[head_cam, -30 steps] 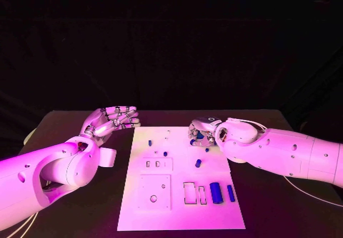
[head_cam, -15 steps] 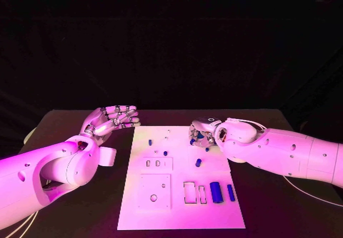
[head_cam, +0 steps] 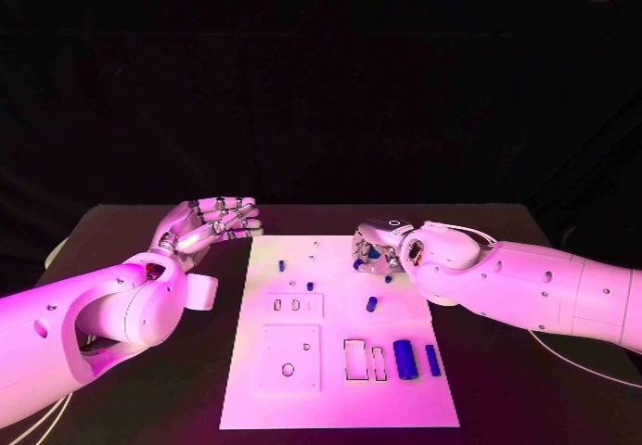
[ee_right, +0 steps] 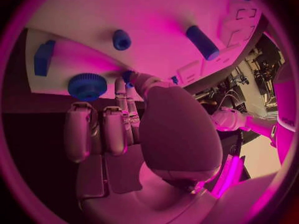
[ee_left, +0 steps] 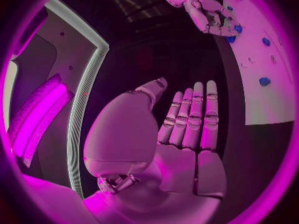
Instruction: Assemble the parts on the task board
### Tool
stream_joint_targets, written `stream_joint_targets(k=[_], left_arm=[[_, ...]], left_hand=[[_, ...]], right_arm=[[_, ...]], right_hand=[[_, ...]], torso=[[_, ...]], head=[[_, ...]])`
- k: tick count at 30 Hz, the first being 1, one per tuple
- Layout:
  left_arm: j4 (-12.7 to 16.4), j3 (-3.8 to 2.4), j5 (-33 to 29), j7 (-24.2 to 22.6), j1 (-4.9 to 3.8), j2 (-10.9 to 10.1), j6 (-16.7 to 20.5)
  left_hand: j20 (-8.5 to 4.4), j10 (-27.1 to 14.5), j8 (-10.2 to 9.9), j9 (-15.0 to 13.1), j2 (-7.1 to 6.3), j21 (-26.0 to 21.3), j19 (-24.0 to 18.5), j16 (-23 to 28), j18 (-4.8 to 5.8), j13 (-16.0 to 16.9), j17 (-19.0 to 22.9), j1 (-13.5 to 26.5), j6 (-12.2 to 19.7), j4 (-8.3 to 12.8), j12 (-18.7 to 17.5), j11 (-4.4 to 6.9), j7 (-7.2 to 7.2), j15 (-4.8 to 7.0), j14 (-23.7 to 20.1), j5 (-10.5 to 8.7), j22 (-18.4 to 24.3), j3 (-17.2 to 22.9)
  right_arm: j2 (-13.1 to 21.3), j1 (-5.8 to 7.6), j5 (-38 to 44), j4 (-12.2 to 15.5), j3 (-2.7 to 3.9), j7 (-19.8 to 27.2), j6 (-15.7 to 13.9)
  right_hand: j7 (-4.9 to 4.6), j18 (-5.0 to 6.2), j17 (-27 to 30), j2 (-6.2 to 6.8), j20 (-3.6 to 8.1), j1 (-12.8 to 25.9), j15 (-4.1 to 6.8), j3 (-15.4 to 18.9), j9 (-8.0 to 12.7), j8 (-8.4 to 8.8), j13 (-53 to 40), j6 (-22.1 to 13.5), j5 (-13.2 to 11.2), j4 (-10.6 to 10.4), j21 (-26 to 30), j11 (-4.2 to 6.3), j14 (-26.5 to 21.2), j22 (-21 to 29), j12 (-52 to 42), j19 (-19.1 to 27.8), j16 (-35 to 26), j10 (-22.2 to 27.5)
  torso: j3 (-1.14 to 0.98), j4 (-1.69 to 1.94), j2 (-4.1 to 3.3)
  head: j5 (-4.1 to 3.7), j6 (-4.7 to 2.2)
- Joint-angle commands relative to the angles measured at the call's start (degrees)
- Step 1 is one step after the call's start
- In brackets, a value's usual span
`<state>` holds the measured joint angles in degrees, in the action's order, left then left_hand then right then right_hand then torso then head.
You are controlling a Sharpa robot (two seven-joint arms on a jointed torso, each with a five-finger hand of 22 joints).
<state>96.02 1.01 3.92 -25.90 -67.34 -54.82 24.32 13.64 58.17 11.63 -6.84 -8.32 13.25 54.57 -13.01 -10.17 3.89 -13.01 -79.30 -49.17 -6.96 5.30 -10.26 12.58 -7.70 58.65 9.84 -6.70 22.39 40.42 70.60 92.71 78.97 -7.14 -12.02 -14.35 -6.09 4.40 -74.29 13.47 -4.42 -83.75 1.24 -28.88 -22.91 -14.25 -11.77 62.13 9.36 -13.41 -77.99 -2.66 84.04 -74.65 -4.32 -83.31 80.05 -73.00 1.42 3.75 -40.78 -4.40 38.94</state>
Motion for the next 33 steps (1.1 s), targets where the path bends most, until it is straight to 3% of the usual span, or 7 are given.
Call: stream_joint_targets(k=[1,8,13,27,33], left_arm=[[0.0,-0.07,0.1,-0.2,-0.10,0.1,-1.0],[-0.1,-0.07,0.1,-0.2,-0.10,0.0,-0.9],[-0.2,-0.07,0.0,-0.2,-0.10,0.1,-0.8],[0.1,-0.08,-0.1,-0.2,-0.13,0.2,-1.0],[0.1,-0.10,-0.1,-0.2,-0.18,0.3,-1.0]], left_hand=[[0.06,0.3,0.3,0.0,-0.30,0.3,0.5,0.2,-0.28,0.0,-0.1,0.1,-0.5,0.0,-0.4,-0.15,0.94,-0.03,-0.3,-0.06,-0.1,0.3],[0.04,0.4,0.3,0.0,-0.24,0.3,0.5,0.2,-0.28,0.0,-0.1,0.1,-0.5,0.0,-0.4,-0.14,0.93,-0.02,-0.3,-0.07,-0.1,0.4],[0.04,0.4,0.3,0.0,-0.23,0.4,0.5,0.2,-0.27,0.0,-0.1,0.0,-0.5,0.1,-0.4,-0.14,0.92,-0.03,-0.4,-0.07,-0.1,0.4],[0.04,0.5,0.3,0.0,-0.22,0.4,0.5,0.3,-0.26,0.0,-0.2,0.0,-0.5,0.1,-0.4,-0.13,0.91,-0.05,-0.5,-0.08,-0.1,0.5],[0.04,0.5,0.3,0.0,-0.22,0.4,0.5,0.3,-0.26,0.0,-0.2,0.0,-0.5,0.1,-0.4,-0.13,0.91,-0.05,-0.5,-0.08,-0.1,0.5]], right_arm=[[0.0,-0.01,0.8,0.3,0.01,-1.2,-4.4],[-0.5,0.30,1.1,1.2,0.13,-2.6,-8.8],[-2.0,0.54,1.3,0.6,0.18,-3.4,-10.4],[-9.2,0.51,1.5,-6.4,0.20,-3.2,-12.6],[-11.1,0.29,1.3,-8.3,0.19,-2.9,-12.6]], right_hand=[[-0.04,-1.12,0.1,-1.04,0.14,-0.4,0.48,-0.4,-0.3,-0.33,-0.2,0.4,0.6,0.1,-0.4,0.03,3.4,-0.1,-0.1,-0.4,0.3,-0.4],[-0.31,-1.14,0.3,-0.89,0.13,-0.3,0.33,-1.0,-0.7,-0.31,0.1,0.1,1.5,0.9,-0.5,-0.22,3.4,-0.2,0.5,-0.3,0.3,0.2],[-0.36,-1.16,0.2,-0.93,0.09,-0.3,0.29,-1.3,-1.0,-0.39,0.1,0.1,2.0,1.2,-0.6,-0.26,3.4,-0.4,0.6,-0.3,0.4,0.1],[-0.51,-1.17,0.2,-0.79,0.04,-0.1,0.23,-1.6,-1.3,-0.39,0.2,-0.1,2.7,1.7,-0.6,-0.35,3.4,-0.5,0.6,-0.3,0.5,0.2],[-0.55,-1.17,0.2,-0.74,0.03,0.0,0.21,-1.6,-1.4,-0.36,0.3,-0.2,2.8,1.7,-0.7,-0.38,3.4,-0.6,0.6,-0.3,0.5,0.2]], torso=[[0.02,-0.01,0.01],[0.07,-0.05,0.06],[0.05,-0.03,0.00],[0.06,0.17,-0.15],[0.14,0.48,-0.23]], head=[[0.11,-0.07],[0.23,-0.31],[0.22,-0.47],[0.38,-0.49],[0.46,-0.38]])
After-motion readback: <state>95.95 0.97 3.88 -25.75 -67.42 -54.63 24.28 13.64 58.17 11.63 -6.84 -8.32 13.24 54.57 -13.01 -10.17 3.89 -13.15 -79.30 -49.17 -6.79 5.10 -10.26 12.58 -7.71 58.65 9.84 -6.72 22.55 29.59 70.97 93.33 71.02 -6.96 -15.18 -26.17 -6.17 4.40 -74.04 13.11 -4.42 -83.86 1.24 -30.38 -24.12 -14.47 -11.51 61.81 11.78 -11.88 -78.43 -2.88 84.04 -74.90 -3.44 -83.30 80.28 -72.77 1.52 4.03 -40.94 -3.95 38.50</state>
